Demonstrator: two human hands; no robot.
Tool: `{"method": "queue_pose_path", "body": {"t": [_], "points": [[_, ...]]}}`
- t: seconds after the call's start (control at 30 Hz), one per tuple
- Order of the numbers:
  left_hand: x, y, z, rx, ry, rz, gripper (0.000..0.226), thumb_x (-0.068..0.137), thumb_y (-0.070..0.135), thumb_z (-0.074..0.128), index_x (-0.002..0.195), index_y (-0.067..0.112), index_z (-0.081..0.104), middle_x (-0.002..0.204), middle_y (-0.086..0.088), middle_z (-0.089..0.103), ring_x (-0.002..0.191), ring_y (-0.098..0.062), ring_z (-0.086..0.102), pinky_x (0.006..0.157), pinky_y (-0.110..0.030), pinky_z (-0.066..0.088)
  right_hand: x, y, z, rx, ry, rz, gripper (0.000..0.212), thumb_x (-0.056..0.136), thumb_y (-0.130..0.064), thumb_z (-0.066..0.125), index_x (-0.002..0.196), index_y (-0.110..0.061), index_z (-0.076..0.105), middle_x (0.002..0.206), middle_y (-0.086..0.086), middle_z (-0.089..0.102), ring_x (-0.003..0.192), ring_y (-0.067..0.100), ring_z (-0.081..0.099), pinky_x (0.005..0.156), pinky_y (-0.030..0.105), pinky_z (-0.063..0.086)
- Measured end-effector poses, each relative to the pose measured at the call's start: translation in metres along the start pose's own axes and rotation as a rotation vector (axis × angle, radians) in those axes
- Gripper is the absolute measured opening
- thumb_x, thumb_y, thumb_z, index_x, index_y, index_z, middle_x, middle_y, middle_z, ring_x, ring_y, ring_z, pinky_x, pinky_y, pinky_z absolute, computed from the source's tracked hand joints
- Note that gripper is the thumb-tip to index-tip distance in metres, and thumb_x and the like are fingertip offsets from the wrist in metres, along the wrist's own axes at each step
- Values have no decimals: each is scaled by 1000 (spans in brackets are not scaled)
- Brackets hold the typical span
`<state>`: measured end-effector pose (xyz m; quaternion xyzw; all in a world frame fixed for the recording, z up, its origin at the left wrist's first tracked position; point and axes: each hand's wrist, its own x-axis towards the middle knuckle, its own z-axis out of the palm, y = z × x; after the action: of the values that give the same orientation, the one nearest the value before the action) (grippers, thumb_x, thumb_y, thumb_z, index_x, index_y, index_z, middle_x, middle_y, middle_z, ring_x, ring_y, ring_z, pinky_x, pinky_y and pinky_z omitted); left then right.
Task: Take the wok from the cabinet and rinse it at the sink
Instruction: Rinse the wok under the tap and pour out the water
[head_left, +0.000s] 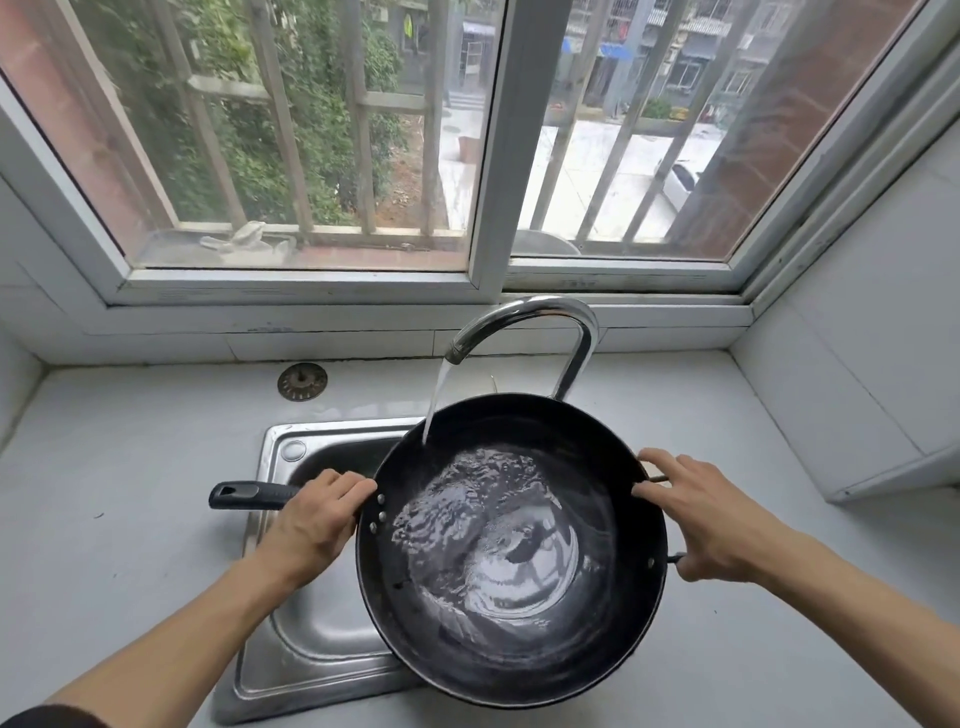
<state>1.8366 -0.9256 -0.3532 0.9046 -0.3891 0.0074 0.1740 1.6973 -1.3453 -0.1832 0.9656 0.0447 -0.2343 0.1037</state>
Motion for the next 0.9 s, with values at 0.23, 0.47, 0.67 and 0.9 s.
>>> {"method": "queue_pose_path", "body": {"t": [0.23,0.47,0.67,0.9], "points": [[7,4,10,-76,-6,18,40,83,14,48,122,20,51,112,5,59,86,-22,51,75,-39,53,-11,8,-8,-29,7,19,74,54,-32,62,127,-32,50,123,-4,40,105,19,42,92,26,39],[8,2,14,-93,22,19,41,82,8,56,121,20,53,111,5,59,86,-21,51,75,-38,52,-12,4,-7,-39,45,5,72,55,-31,62,125,-31,49,120,-3,42,101,20,43,89,27,40],[2,-9,9,-54,47,-2,44,78,6,56,119,19,53,110,3,60,86,-24,53,75,-41,52,-6,-4,0,-23,111,1,74,49,-28,65,122,-29,53,119,-1,47,99,21,45,86,26,41],[8,-11,1,-22,109,-10,39,79,9,50,117,14,55,107,-2,60,87,-28,55,79,-40,49,-3,-5,4,-29,253,20,83,26,-20,73,109,-23,62,106,3,54,86,24,53,76,29,50]]}}
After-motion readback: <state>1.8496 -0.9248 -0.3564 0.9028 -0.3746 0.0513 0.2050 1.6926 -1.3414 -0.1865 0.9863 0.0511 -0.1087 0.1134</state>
